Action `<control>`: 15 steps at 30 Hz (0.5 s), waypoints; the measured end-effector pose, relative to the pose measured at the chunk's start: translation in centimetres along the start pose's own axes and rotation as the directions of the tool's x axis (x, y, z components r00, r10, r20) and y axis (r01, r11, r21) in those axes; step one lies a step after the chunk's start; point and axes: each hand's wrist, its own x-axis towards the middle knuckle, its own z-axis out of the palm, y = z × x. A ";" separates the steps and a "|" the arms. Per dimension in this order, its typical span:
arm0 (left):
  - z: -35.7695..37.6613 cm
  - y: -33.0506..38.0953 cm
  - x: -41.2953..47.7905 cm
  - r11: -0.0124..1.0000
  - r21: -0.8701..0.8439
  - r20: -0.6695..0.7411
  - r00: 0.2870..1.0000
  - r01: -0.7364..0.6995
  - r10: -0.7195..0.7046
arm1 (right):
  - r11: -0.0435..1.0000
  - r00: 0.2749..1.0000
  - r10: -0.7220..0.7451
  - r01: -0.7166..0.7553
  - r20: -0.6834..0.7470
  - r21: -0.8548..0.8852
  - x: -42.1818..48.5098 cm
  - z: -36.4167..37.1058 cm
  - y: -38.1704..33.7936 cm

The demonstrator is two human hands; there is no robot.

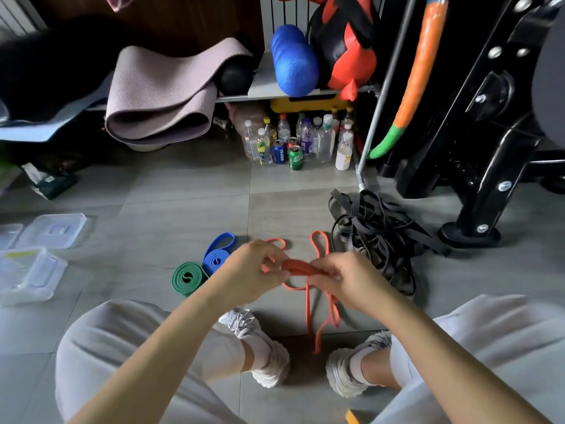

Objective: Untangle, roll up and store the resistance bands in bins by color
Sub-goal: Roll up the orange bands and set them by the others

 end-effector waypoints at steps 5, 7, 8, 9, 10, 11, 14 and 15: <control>1.7 1.1 -1.3 0.917 0.386 0.029 0.995 -0.101 0.097 | 0.914 0.975 -0.099 0.168 0.198 -0.370 -0.2 1.4 -1.3; 2.4 1.2 -1.4 0.868 0.483 0.086 0.993 -0.116 0.085 | 0.914 0.979 -0.117 0.171 0.165 -0.368 -0.2 1.5 -1.4; 2.7 1.0 -1.4 0.851 0.513 0.083 0.993 -0.111 0.079 | 0.922 0.981 -0.133 0.176 0.145 -0.345 -0.3 1.5 -1.3; 2.8 0.9 -1.5 0.856 0.509 0.068 0.995 -0.094 0.069 | 0.935 0.981 -0.143 0.177 0.127 -0.308 -0.4 1.4 -1.2; 3.0 0.7 -1.5 0.873 0.480 0.050 0.997 -0.081 0.065 | 0.947 0.983 -0.143 0.171 0.118 -0.271 -0.5 1.3 -1.1; 3.1 0.6 -1.6 0.893 0.443 0.031 0.997 -0.075 0.069 | 0.957 0.985 -0.134 0.158 0.112 -0.244 -0.6 1.1 -1.1; 2.7 0.8 -2.0 0.939 0.332 -0.040 0.993 -0.093 0.112 | 0.980 0.992 -0.111 0.118 0.057 -0.159 -0.9 0.8 -0.9; 2.5 0.9 -2.0 0.953 0.290 -0.055 0.992 -0.092 0.113 | 0.991 0.995 -0.091 0.093 0.026 -0.092 -1.0 0.6 -0.9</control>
